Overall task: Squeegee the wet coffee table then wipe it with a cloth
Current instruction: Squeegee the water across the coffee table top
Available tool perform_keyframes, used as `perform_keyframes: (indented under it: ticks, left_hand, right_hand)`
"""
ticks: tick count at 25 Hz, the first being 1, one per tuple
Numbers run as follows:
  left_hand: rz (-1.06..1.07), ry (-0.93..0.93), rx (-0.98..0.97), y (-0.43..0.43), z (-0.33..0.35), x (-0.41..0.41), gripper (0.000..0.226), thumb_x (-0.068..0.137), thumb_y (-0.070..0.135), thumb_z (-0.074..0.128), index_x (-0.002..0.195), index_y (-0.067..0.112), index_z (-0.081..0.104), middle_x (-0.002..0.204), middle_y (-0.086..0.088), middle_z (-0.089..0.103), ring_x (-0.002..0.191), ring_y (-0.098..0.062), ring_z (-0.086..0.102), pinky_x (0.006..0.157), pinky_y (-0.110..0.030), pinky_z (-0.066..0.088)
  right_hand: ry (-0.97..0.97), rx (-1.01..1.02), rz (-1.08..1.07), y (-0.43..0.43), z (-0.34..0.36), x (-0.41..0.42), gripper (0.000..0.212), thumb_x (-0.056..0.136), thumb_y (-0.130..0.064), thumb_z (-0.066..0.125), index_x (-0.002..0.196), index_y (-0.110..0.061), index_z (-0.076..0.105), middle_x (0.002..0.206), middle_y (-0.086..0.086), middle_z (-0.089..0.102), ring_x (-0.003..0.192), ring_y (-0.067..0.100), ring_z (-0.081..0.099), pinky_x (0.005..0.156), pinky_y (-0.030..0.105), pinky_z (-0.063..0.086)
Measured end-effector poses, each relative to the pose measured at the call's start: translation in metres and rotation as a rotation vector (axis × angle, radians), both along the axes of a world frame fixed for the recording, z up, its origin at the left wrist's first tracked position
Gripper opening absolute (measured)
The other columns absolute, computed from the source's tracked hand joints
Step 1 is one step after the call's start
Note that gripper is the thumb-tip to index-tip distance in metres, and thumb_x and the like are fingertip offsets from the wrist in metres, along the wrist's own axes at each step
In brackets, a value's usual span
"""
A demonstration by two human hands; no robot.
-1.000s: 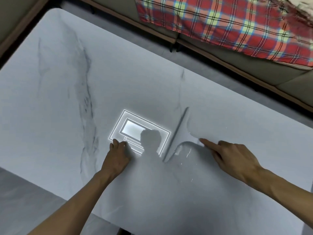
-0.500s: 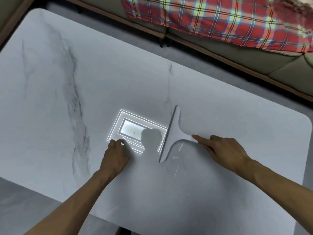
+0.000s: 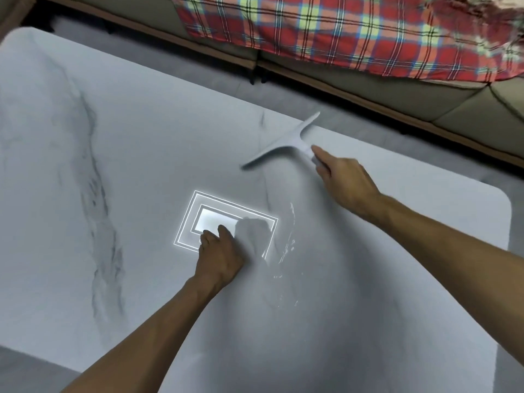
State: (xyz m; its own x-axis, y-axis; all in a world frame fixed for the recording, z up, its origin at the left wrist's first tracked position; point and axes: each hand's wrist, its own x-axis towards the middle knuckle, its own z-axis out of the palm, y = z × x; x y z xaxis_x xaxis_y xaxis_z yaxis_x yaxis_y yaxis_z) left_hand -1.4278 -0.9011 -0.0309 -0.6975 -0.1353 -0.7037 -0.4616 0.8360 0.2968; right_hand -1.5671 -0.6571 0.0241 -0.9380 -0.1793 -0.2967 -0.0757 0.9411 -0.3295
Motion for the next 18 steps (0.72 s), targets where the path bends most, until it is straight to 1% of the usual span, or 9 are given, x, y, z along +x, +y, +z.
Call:
perform_keyframes:
  ticks: [3, 7, 9, 11, 12, 13, 15, 17, 18]
  left_hand:
    - [0.045, -0.065, 0.035, 0.003, -0.005, -0.005, 0.065, 0.089, 0.016, 0.055, 0.145, 0.005, 0.025, 0.148, -0.030, 0.022, 0.134, -0.045, 0.033, 0.109, -0.051, 0.035]
    - [0.102, -0.112, 0.033, 0.007, -0.005, -0.010, 0.067, 0.088, 0.016, 0.054, 0.147, 0.008, 0.022, 0.148, -0.032, 0.020, 0.135, -0.048, 0.029, 0.111, -0.054, 0.031]
    - [0.105, -0.144, 0.035, 0.008, -0.004, -0.012, 0.072, 0.087, 0.016, 0.056, 0.148, 0.010, 0.020, 0.150, -0.032, 0.017, 0.136, -0.049, 0.027, 0.112, -0.054, 0.030]
    - [0.103, -0.159, 0.031, 0.009, -0.004, -0.013, 0.074, 0.085, 0.017, 0.058, 0.149, 0.013, 0.020, 0.151, -0.031, 0.015, 0.137, -0.049, 0.024, 0.112, -0.054, 0.028]
    - [0.097, -0.159, 0.027, 0.009, -0.005, -0.014, 0.076, 0.085, 0.018, 0.059, 0.149, 0.014, 0.019, 0.151, -0.032, 0.015, 0.138, -0.050, 0.023, 0.113, -0.055, 0.027]
    - [0.093, -0.159, 0.021, 0.010, -0.005, -0.014, 0.078, 0.084, 0.018, 0.059, 0.150, 0.015, 0.018, 0.151, -0.032, 0.014, 0.138, -0.050, 0.021, 0.113, -0.056, 0.026]
    - [0.077, -0.161, 0.005, 0.013, -0.004, -0.015, 0.081, 0.082, 0.020, 0.059, 0.151, 0.017, 0.016, 0.151, -0.034, 0.012, 0.139, -0.051, 0.018, 0.114, -0.057, 0.023]
    - [0.055, -0.176, 0.002, 0.016, -0.004, -0.015, 0.085, 0.080, 0.027, 0.057, 0.152, 0.018, 0.014, 0.152, -0.034, 0.010, 0.140, -0.052, 0.016, 0.115, -0.057, 0.021]
    - [0.043, -0.182, 0.003, 0.016, -0.003, -0.015, 0.087, 0.080, 0.029, 0.056, 0.153, 0.019, 0.011, 0.153, -0.034, 0.009, 0.140, -0.052, 0.015, 0.115, -0.057, 0.020]
  right_hand:
    - [-0.059, 0.003, -0.061, -0.009, -0.014, -0.014, 0.043, 0.101, -0.032, 0.036, 0.144, -0.033, 0.035, 0.119, 0.016, 0.064, 0.104, 0.042, 0.056, 0.084, 0.042, 0.048]
    - [-0.108, 0.020, -0.012, 0.023, -0.007, 0.045, 0.045, 0.102, -0.030, 0.036, 0.146, -0.035, 0.031, 0.114, 0.017, 0.066, 0.101, 0.040, 0.060, 0.085, 0.043, 0.050]
    - [-0.191, 0.090, 0.036, 0.049, 0.007, 0.088, 0.049, 0.102, -0.030, 0.033, 0.149, -0.038, 0.024, 0.103, 0.014, 0.067, 0.093, 0.035, 0.062, 0.080, 0.039, 0.049]
    - [-0.279, 0.169, 0.069, 0.070, 0.027, 0.122, 0.051, 0.102, -0.031, 0.032, 0.150, -0.040, 0.019, 0.091, 0.004, 0.063, 0.082, 0.025, 0.062, 0.073, 0.033, 0.048]
    - [-0.309, 0.170, 0.071, 0.078, 0.035, 0.129, 0.051, 0.102, -0.032, 0.033, 0.150, -0.041, 0.019, 0.091, 0.001, 0.063, 0.081, 0.021, 0.062, 0.073, 0.031, 0.048]
    - [-0.315, 0.147, 0.066, 0.083, 0.041, 0.127, 0.050, 0.101, -0.034, 0.034, 0.149, -0.042, 0.021, 0.095, -0.001, 0.065, 0.084, 0.019, 0.063, 0.075, 0.031, 0.049]
    - [-0.218, 0.066, 0.011, 0.086, 0.043, 0.103, 0.046, 0.101, -0.037, 0.034, 0.147, -0.040, 0.029, 0.107, 0.002, 0.069, 0.092, 0.026, 0.065, 0.081, 0.036, 0.052]
    - [-0.076, 0.047, -0.067, 0.078, 0.032, 0.063, 0.041, 0.102, -0.038, 0.033, 0.143, -0.035, 0.035, 0.107, 0.013, 0.069, 0.094, 0.038, 0.063, 0.079, 0.042, 0.051]
    - [-0.049, 0.043, -0.110, 0.071, 0.024, 0.042, 0.038, 0.102, -0.037, 0.033, 0.140, -0.032, 0.037, 0.106, 0.017, 0.067, 0.093, 0.042, 0.061, 0.077, 0.042, 0.050]
